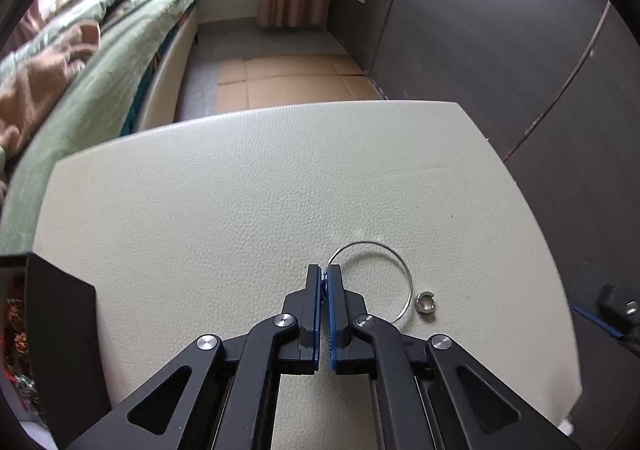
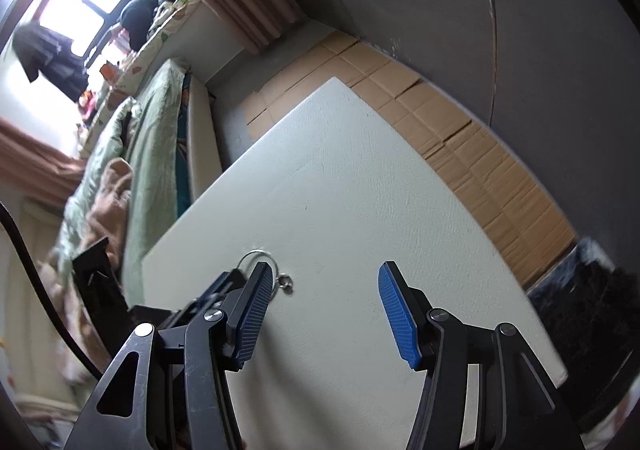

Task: Organize jewelry

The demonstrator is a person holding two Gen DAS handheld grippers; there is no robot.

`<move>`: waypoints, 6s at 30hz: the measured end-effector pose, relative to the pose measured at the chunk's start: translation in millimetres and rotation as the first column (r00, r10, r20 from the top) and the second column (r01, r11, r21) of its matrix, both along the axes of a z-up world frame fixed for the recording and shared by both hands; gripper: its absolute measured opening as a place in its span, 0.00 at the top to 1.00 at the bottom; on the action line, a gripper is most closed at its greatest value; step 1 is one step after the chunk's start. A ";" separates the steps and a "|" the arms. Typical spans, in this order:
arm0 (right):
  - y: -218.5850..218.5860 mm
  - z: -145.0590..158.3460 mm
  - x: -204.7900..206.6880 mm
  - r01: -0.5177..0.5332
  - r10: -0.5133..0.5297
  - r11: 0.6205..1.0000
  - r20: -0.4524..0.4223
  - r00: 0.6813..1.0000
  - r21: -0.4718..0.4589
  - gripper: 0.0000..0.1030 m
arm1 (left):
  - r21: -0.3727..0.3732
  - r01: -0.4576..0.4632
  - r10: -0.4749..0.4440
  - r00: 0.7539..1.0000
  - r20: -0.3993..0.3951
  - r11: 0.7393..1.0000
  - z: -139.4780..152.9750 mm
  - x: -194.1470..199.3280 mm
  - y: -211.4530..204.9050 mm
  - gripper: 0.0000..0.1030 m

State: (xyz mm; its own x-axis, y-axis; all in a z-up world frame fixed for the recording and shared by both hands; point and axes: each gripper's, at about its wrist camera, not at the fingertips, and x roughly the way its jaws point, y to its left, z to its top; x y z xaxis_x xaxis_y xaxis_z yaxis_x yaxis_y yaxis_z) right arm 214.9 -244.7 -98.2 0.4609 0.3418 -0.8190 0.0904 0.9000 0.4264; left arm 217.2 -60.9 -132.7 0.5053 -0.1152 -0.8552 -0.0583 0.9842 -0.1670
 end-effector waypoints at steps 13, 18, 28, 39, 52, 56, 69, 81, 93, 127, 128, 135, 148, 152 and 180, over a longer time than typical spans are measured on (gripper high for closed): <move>45.1 -15.9 10.3 -0.177 0.177 0.983 -0.016 0.984 -0.046 0.46 | -0.084 -0.068 0.073 0.995 0.062 0.994 39.5 -24.9 51.4 0.98; 56.5 -23.9 15.2 -0.204 0.202 0.978 -0.034 0.979 -0.044 0.50 | -0.098 -0.085 0.096 0.989 0.111 0.992 59.5 -37.0 68.3 0.98; 84.0 -33.2 15.6 -0.254 0.251 0.949 -0.044 0.967 -0.184 0.59 | -0.135 -0.127 0.147 0.976 0.158 0.983 81.3 -48.3 115.1 0.98; 102.0 -35.2 11.0 -0.274 0.284 0.890 -0.029 0.958 -0.365 0.87 | -0.169 -0.171 0.199 0.966 0.165 0.971 87.0 -52.4 150.8 0.98; 110.6 -0.7 -14.1 -0.308 0.337 0.924 0.100 0.936 -0.226 0.88 | -0.124 -0.234 0.248 0.962 0.117 0.964 84.3 -81.6 182.8 0.98; 124.3 11.5 -29.1 -0.332 0.364 0.922 0.151 0.919 -0.199 0.88 | -0.137 -0.242 0.256 0.962 0.094 0.961 81.3 -90.6 190.1 0.98; 171.5 44.0 -57.4 -0.436 0.443 0.895 0.302 0.844 -0.096 0.88 | -0.213 -0.333 0.354 0.933 0.070 0.919 86.3 -105.4 219.3 0.33; 218.3 45.8 -59.7 -0.531 0.489 0.847 0.357 0.796 0.026 0.88 | -0.219 -0.419 0.441 0.896 0.060 0.881 91.1 -115.3 255.1 0.33; 213.2 34.8 -44.5 -0.508 0.460 0.855 0.301 0.836 0.106 0.42 | -0.203 -0.390 0.410 0.910 0.069 0.898 92.9 -111.8 240.8 0.33; 102.8 69.3 -105.3 -0.409 0.428 0.904 0.278 0.860 -0.126 0.00 | -0.032 -0.265 0.255 0.881 0.398 0.964 138.8 -186.0 121.0 0.00; 101.2 69.6 -107.0 -0.410 0.429 0.903 0.278 0.860 -0.126 0.00 | -0.028 -0.270 0.257 0.875 0.409 0.962 140.5 -186.8 120.1 0.01; 97.3 70.6 -110.9 -0.413 0.442 0.897 0.267 0.857 -0.159 0.00 | 0.003 -0.295 0.264 0.858 0.441 0.955 143.4 -188.4 112.9 0.00; 86.1 68.6 -109.9 -0.388 0.421 0.906 0.256 0.870 -0.170 0.00 | 0.062 -0.280 0.230 0.879 0.418 0.958 138.5 -184.0 99.7 0.00; 83.1 69.3 -110.0 -0.381 0.412 0.910 0.256 0.874 -0.164 0.00 | 0.059 -0.273 0.225 0.881 0.417 0.960 139.2 -185.1 97.6 0.00; 78.6 72.0 -110.1 -0.371 0.402 0.914 0.255 0.879 -0.162 0.00 | 0.050 -0.236 0.196 0.893 0.406 0.970 138.5 -184.6 90.9 0.00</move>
